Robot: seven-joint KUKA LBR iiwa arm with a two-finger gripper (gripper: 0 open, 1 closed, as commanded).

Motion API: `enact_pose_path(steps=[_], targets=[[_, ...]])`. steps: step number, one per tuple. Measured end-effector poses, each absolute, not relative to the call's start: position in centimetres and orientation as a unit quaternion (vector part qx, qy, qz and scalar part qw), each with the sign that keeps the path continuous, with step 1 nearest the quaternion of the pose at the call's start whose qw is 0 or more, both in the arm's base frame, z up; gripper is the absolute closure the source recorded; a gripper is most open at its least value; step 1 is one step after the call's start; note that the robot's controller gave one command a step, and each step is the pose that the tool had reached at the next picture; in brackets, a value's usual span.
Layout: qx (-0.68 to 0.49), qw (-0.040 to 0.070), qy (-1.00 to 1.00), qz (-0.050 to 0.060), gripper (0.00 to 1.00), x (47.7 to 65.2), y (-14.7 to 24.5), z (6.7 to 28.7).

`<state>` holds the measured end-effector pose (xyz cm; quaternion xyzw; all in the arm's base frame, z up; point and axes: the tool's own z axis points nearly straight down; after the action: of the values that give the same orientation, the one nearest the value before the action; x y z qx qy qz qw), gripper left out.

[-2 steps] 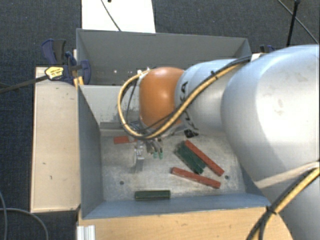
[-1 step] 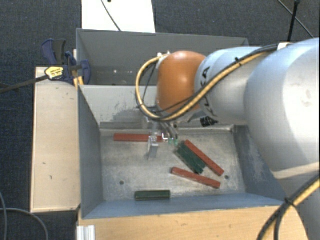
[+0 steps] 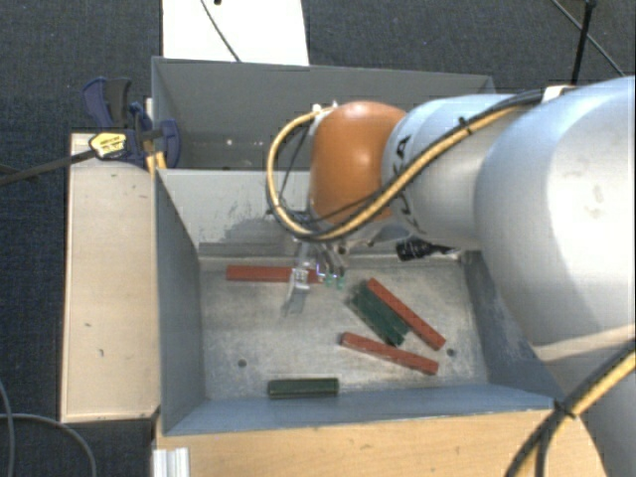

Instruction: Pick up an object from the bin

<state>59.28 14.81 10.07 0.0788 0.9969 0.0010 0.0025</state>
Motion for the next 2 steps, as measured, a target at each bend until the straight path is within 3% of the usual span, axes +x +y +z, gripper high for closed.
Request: enact_pose_path(steps=[1, 2], targets=[[0.138, -0.001, 0.99, 0.0, 0.0, 58.4, 13.9, 7.0], [0.014, 0.003, 1.0, 0.001, 0.0, 58.6, 17.0, 7.1]])
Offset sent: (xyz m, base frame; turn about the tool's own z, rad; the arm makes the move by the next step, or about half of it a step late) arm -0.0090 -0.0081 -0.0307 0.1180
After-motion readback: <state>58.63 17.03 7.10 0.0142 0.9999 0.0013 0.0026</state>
